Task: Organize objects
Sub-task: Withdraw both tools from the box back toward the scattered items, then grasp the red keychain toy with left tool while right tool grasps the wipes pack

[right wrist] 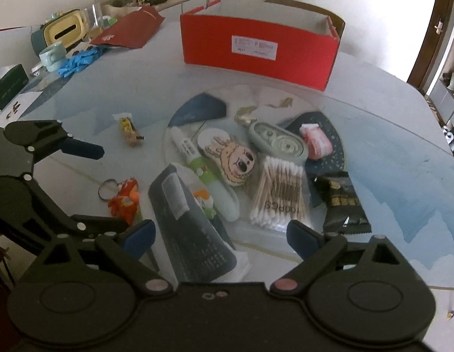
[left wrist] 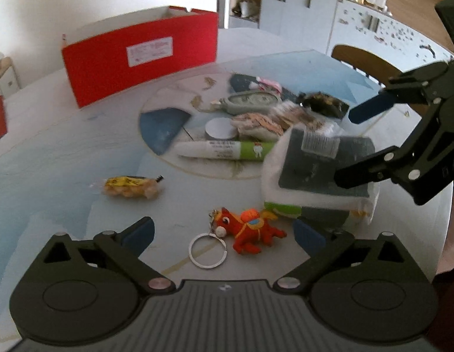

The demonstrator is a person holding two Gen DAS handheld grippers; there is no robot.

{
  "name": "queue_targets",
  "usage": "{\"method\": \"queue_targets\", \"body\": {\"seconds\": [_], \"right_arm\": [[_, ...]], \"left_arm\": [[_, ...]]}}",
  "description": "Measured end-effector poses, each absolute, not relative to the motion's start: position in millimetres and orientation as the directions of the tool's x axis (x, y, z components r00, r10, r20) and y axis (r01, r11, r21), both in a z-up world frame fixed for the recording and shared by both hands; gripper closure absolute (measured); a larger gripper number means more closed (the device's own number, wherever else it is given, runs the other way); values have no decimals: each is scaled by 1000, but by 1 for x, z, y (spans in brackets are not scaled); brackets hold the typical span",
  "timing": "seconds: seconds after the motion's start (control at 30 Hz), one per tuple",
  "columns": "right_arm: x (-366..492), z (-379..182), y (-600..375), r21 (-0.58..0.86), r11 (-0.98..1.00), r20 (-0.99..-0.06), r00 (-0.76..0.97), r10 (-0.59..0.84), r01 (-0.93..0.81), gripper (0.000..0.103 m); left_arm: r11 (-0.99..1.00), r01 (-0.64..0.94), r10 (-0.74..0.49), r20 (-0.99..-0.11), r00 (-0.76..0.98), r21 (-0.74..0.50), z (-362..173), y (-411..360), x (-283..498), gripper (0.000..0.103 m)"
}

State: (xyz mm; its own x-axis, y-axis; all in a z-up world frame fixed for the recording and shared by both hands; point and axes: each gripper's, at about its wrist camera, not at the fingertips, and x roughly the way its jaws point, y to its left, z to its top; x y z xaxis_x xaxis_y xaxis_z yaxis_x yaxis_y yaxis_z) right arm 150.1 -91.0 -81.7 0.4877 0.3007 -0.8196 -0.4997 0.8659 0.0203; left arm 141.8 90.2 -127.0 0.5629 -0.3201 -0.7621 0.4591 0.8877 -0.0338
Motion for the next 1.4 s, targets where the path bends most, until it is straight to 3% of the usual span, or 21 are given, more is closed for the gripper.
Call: {"method": "queue_targets", "body": {"seconds": [0.17,0.63,0.73,0.8,0.9,1.0,1.23,1.4], "right_arm": [[152,-90,-91,17,868,-833,473,286,-496,7],[161,-98,-90,51,867,-845,441,302,-497,24],[161,-98,-88,55,863,-845,436,308,-503,28],[161,-98,-87,59,859,-845,432,315,-509,31],[160,-97,-86,65,852,-845,426,324,-519,39],[159,-95,-86,70,849,-839,429,334,-523,48],[157,-84,-90,126,824,-818,411,402,-553,88],[155,-71,-92,143,814,-798,422,431,-563,92]], "left_arm": [[877,478,-332,-772,542,-42,-137,89,146,1],[843,537,-338,-768,544,10,-143,75,144,4],[838,545,-344,-768,540,8,-140,73,144,18],[839,545,-344,-768,540,7,-137,72,145,35],[843,538,-342,-772,536,0,-135,71,147,45],[850,527,-339,-775,534,-8,-134,72,146,46],[872,487,-337,-783,524,-49,-132,74,147,48],[894,435,-347,-777,525,-105,-123,81,148,49]]}}
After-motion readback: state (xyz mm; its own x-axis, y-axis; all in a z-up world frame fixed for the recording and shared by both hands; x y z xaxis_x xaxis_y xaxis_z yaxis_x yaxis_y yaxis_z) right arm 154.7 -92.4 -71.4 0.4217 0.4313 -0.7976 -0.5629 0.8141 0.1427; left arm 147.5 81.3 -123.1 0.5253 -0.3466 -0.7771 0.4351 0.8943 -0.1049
